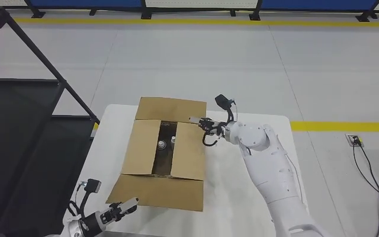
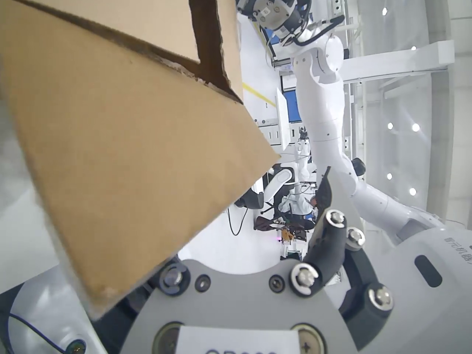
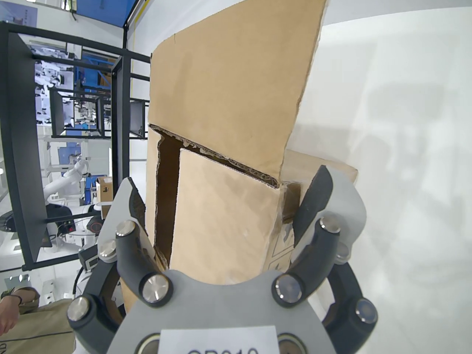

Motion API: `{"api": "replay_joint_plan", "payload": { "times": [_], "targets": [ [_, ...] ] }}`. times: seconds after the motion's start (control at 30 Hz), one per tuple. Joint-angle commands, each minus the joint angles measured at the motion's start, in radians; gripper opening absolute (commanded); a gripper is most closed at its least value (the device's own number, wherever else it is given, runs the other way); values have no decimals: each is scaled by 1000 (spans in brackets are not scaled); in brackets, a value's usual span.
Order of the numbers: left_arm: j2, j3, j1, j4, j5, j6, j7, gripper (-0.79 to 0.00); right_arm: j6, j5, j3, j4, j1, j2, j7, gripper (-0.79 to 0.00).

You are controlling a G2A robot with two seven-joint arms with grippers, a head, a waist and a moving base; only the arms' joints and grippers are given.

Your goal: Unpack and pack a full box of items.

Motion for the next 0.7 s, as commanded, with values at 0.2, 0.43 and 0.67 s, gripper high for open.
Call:
{"api": "replay_joint_plan", "payload": {
  "times": [0.2, 0.43, 0.67],
  "targets": [
    [0, -8, 5, -12, -12, 20, 77, 0, -28, 43, -37, 63, 26, -4, -15, 0],
    [-1, -20, 5, -22, -30, 48, 140, 0, -46, 80, -83, 83, 34, -13, -14, 0],
    [1, -40, -4, -22, -34, 76, 172, 0, -55, 101, -114, 100, 43, -17, -37, 0]
  ]
}}
